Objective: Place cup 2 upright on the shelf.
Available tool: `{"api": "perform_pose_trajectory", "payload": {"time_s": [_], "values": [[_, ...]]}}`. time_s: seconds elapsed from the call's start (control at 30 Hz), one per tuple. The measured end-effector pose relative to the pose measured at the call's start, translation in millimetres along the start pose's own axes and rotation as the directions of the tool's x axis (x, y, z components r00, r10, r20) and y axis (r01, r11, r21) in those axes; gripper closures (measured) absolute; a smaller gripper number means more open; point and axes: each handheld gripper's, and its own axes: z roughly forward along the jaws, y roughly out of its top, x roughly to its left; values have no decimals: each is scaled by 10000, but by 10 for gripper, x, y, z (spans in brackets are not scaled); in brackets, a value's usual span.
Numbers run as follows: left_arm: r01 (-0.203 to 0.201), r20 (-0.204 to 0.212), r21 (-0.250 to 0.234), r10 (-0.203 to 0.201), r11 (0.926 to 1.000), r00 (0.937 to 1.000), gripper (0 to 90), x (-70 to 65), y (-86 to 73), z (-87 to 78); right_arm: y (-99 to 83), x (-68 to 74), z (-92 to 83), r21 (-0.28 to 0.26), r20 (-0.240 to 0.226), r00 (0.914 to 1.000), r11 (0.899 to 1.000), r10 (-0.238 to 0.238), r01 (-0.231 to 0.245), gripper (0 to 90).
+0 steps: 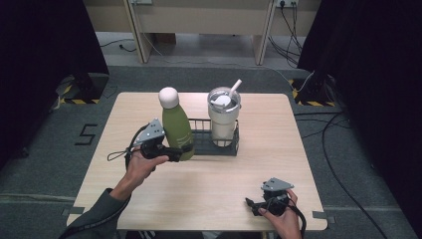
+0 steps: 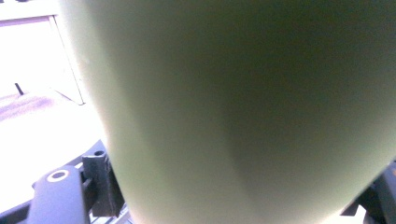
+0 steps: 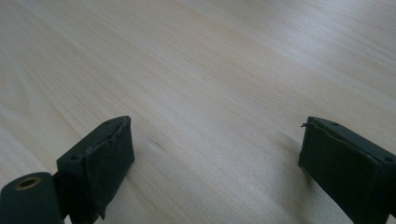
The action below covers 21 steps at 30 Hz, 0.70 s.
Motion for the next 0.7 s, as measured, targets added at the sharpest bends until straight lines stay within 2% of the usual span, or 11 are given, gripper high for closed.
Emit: {"api": "perform_pose_trajectory", "payload": {"time_s": [0.7], "values": [[105, -493, 165, -97, 9998, 9987, 202, 297, 203, 251, 1, 0, 1, -6, -9, 10000, 10000, 4, -4, 101]]}}
